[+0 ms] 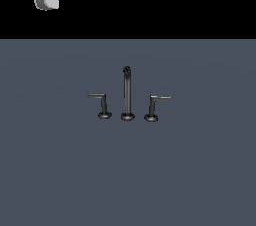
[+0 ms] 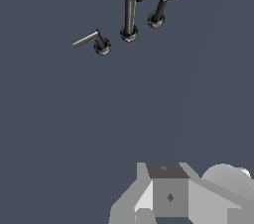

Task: Turn on the faucet by rotating a designated handle.

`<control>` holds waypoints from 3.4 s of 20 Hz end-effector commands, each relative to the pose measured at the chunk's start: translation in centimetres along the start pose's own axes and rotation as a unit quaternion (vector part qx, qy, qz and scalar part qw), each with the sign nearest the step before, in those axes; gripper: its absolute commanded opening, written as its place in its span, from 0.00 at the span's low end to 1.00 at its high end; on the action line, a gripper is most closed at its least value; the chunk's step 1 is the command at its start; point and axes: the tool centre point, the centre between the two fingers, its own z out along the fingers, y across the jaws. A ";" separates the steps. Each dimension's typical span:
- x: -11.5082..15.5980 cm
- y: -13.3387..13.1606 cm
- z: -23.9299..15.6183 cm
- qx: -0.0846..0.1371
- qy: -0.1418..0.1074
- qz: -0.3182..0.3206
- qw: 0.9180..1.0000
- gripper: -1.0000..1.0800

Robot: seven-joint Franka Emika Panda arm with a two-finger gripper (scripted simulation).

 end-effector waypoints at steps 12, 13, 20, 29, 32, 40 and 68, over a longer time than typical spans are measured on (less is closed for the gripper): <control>3.2 -5.8 5.9 0.006 0.002 0.136 0.991 0.00; 3.5 -6.2 6.3 0.007 0.003 0.146 0.989 0.00; 5.6 -8.5 9.0 0.009 0.004 0.209 0.978 0.00; 8.7 -10.9 12.3 0.011 0.007 0.286 0.958 0.00; 9.9 -11.6 13.5 0.011 0.008 0.312 0.950 0.00; 13.8 -13.3 17.0 0.012 0.012 0.390 0.921 0.00; 21.9 -14.6 23.2 0.014 0.018 0.533 0.846 0.00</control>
